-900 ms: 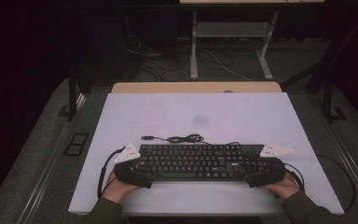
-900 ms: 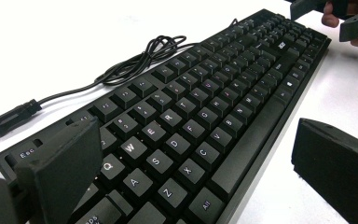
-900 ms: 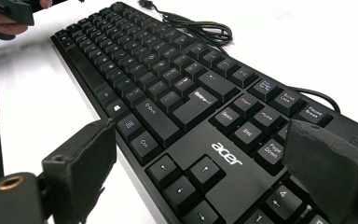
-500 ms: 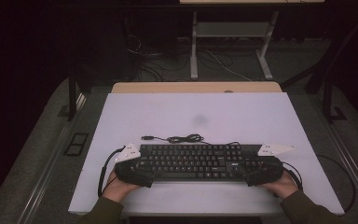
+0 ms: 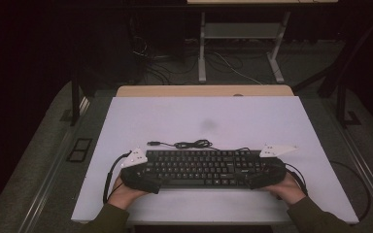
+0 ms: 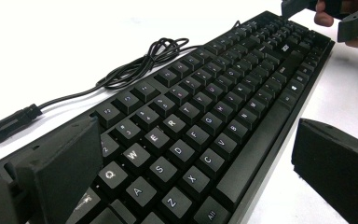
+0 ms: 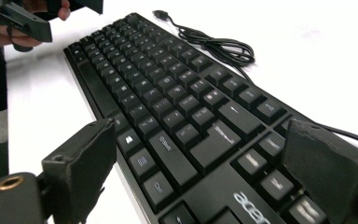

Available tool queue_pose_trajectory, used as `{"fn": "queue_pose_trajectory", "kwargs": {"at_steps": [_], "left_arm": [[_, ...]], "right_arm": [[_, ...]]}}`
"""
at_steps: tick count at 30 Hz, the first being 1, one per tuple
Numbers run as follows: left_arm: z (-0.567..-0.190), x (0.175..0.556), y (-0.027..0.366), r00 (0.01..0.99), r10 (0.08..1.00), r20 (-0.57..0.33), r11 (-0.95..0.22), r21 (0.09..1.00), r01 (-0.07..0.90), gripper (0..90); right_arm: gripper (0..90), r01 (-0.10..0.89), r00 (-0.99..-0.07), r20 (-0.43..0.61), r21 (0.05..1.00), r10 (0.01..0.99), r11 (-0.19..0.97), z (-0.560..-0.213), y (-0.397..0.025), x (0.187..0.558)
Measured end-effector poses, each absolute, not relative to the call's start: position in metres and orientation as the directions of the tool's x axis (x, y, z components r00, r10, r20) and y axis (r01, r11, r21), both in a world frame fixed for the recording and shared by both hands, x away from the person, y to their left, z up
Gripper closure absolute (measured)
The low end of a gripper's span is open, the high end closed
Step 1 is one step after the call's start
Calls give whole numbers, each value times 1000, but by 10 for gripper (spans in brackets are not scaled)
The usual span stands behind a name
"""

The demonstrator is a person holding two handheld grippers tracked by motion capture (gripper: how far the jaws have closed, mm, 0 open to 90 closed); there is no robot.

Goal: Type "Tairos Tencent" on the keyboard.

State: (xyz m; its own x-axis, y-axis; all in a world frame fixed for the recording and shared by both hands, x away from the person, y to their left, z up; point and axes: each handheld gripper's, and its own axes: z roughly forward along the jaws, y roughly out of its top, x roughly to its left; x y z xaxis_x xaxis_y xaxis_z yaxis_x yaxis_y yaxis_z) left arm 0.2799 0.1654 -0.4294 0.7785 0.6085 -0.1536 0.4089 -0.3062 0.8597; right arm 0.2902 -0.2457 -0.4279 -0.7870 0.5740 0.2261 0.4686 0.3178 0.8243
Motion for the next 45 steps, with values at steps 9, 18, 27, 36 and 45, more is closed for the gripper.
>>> {"fn": "queue_pose_trajectory", "kwargs": {"at_steps": [9,18,27,36,45], "left_arm": [[-429,283,163,780,606,-153,-305,862,406,11],[-428,287,160,782,604,-155,-302,863,405,11],[-428,290,156,783,602,-153,-310,860,406,11],[-428,296,151,780,608,-149,-305,863,402,12],[-427,300,149,776,612,-153,-293,867,402,12]], "right_arm": [[95,463,-796,229,827,560,320,-426,-237,296],[95,458,-801,228,829,553,321,-425,-229,300],[95,458,-804,232,829,547,321,-426,-223,304],[95,457,-807,233,828,542,326,-427,-218,307],[99,454,-813,228,824,536,338,-427,-210,312]]}}
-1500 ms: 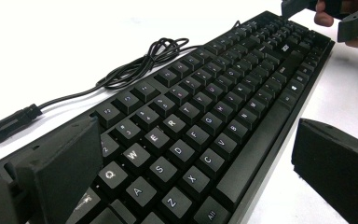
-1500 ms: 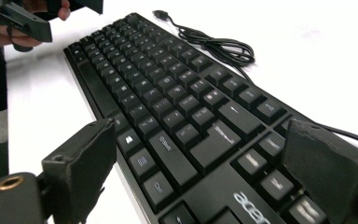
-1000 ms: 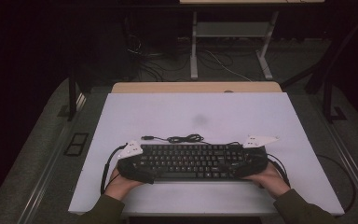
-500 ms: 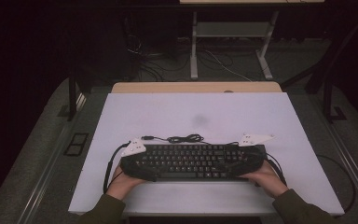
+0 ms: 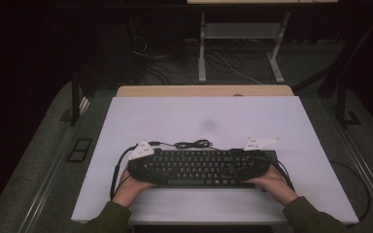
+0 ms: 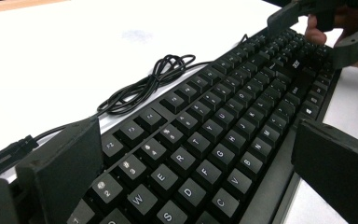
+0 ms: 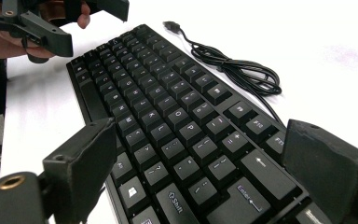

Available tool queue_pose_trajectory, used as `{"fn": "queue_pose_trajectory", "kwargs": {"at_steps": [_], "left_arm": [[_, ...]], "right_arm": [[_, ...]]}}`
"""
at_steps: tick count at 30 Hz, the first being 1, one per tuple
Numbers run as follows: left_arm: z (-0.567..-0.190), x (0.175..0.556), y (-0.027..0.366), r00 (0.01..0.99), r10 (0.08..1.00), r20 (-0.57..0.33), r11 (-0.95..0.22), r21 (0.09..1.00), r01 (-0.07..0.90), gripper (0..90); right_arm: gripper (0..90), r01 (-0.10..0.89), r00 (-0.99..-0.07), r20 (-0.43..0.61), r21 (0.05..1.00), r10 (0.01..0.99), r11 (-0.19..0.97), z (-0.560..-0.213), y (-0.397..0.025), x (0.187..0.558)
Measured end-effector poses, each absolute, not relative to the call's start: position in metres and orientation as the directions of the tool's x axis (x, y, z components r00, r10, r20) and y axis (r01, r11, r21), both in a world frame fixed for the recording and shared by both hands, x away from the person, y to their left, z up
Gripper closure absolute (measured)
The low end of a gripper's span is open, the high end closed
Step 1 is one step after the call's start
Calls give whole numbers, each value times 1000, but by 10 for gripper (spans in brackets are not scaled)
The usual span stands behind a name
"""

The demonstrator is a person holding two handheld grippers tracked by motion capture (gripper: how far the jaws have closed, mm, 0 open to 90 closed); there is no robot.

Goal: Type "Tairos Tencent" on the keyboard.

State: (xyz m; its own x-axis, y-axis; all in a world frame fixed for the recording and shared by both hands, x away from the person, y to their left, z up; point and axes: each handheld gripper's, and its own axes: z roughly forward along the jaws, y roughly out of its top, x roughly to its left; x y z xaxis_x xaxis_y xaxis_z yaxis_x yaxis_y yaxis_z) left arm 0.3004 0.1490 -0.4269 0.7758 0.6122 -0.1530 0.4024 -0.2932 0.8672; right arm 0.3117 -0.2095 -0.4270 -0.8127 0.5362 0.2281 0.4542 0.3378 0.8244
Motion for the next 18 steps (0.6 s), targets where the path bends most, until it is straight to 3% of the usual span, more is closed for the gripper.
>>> {"fn": "queue_pose_trajectory", "kwargs": {"at_steps": [18], "left_arm": [[-423,318,135,779,603,-171,-275,873,404,13]], "right_arm": [[102,452,-819,218,815,531,362,-427,-198,316]]}}
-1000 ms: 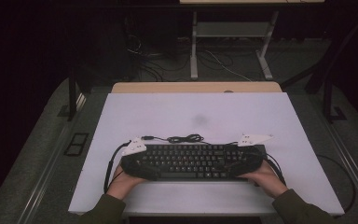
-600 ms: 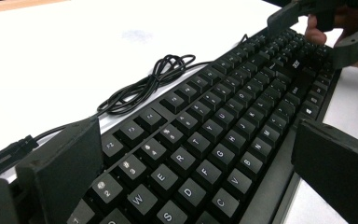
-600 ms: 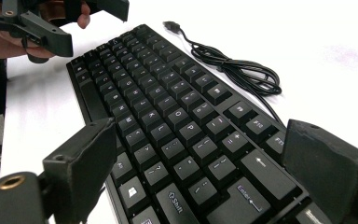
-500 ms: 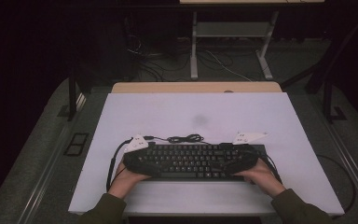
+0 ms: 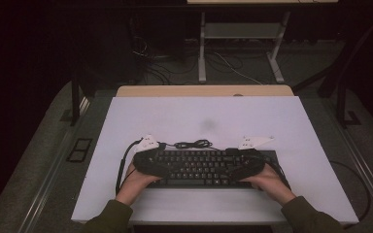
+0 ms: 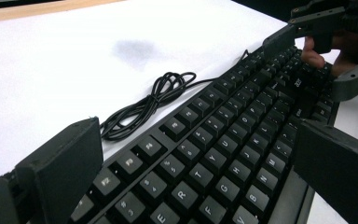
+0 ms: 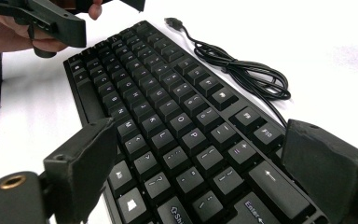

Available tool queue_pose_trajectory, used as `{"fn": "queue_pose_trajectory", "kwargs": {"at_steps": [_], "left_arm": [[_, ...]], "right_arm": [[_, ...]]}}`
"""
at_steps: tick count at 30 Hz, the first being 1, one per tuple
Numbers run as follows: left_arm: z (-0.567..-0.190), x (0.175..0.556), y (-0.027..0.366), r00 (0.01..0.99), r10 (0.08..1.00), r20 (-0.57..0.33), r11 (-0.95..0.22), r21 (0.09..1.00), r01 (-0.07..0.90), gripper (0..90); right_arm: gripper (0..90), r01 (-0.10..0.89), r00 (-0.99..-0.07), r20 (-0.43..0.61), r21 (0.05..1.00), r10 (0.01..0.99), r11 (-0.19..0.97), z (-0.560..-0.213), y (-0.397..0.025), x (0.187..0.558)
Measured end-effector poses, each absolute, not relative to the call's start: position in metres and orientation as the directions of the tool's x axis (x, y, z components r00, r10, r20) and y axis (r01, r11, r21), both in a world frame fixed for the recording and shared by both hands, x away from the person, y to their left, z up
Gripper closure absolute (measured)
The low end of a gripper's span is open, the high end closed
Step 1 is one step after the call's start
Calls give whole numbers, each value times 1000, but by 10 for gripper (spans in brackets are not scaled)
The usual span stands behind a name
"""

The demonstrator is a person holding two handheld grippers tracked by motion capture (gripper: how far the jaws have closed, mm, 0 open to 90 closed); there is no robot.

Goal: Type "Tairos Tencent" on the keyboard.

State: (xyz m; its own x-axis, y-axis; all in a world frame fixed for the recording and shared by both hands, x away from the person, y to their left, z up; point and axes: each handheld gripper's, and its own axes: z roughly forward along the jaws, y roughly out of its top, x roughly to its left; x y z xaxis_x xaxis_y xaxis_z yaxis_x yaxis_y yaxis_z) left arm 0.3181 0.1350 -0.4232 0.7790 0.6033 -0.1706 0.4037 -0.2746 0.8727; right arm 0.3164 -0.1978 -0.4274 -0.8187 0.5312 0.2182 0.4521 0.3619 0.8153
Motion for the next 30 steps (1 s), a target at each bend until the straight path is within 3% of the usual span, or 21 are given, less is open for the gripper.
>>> {"fn": "queue_pose_trajectory", "kwargs": {"at_steps": [4,5,8,9,12,18,19,20,26,27,28,30], "left_arm": [[-423,323,131,780,604,-166,-282,871,403,13],[-423,324,130,781,602,-166,-285,869,404,13],[-424,326,126,783,600,-165,-289,868,405,12],[-424,327,125,784,599,-164,-287,870,401,13],[-425,326,122,787,596,-160,-295,868,400,13],[-425,326,121,789,593,-159,-298,867,398,13],[-425,326,121,789,594,-157,-299,868,397,13],[-425,326,121,790,594,-156,-300,868,397,13],[-426,326,121,787,598,-153,-302,866,398,13],[-426,326,121,787,598,-152,-302,867,397,13],[-425,326,121,787,598,-150,-304,867,396,13],[-425,326,120,787,599,-149,-305,866,396,13]], "right_arm": [[103,455,-818,220,812,532,365,-428,-195,318],[164,452,-822,216,811,527,371,-428,-195,318],[168,451,-824,213,808,525,379,-429,-194,317],[215,451,-826,211,804,523,387,-430,-194,317],[242,452,-828,209,799,521,397,-430,-195,317],[441,448,-833,207,796,513,406,-430,-200,317],[441,448,-833,207,796,513,406,-430,-200,317],[507,446,-837,205,794,508,413,-430,-201,317],[714,432,-853,191,782,486,449,-432,-200,316],[714,432,-853,191,782,486,449,-432,-200,316],[777,428,-858,187,777,479,462,-432,-200,315],[804,426,-860,188,775,474,467,-432,-199,315]]}}
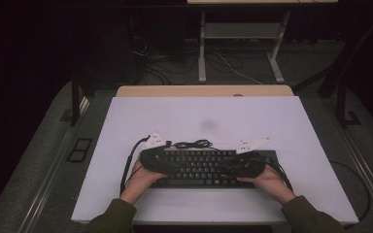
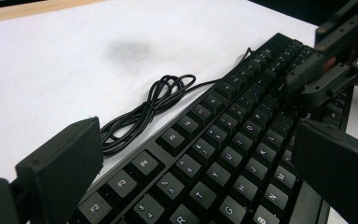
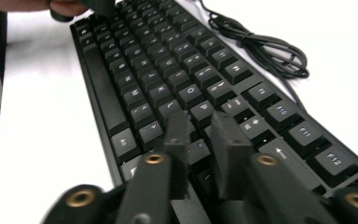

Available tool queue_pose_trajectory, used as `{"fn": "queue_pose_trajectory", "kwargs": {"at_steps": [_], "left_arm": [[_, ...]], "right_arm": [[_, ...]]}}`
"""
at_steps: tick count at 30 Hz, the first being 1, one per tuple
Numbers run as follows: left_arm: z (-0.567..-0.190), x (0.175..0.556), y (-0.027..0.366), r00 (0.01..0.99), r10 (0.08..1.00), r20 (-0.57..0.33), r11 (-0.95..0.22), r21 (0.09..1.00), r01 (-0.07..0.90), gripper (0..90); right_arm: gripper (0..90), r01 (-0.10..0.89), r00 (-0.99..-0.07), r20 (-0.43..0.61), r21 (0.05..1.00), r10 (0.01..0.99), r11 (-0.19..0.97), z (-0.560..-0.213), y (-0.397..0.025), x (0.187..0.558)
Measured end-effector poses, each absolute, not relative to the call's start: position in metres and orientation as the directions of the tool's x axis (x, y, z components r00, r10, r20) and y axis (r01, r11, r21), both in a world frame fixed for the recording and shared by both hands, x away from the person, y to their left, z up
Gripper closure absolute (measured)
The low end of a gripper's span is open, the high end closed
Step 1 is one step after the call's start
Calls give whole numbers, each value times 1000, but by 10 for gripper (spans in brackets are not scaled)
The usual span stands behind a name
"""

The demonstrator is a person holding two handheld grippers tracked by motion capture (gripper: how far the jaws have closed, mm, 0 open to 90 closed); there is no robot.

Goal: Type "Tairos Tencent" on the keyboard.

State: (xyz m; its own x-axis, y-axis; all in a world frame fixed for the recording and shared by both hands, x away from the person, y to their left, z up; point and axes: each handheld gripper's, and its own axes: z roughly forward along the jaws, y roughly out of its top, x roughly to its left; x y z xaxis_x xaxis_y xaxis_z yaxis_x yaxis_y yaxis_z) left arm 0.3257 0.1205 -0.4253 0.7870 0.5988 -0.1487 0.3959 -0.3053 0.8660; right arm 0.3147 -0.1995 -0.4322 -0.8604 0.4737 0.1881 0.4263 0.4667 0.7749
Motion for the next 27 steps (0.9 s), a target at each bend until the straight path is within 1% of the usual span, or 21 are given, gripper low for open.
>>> {"fn": "queue_pose_trajectory", "kwargs": {"at_steps": [1,2,4,13,27], "left_arm": [[-425,326,120,787,599,-146,-309,865,395,13],[-426,326,120,787,600,-145,-310,864,396,13],[-426,326,120,786,601,-143,-313,863,396,14],[-427,325,117,788,601,-133,-329,857,395,25],[-428,325,115,789,599,-133,-345,847,404,41]], "right_arm": [[862,423,-866,187,769,464,479,-432,-199,314],[887,422,-868,187,767,460,484,-433,-199,314],[894,418,-873,186,762,451,495,-433,-199,314],[894,402,-887,171,742,428,536,-436,-196,309],[895,394,-893,158,725,421,565,-440,-197,307]]}}
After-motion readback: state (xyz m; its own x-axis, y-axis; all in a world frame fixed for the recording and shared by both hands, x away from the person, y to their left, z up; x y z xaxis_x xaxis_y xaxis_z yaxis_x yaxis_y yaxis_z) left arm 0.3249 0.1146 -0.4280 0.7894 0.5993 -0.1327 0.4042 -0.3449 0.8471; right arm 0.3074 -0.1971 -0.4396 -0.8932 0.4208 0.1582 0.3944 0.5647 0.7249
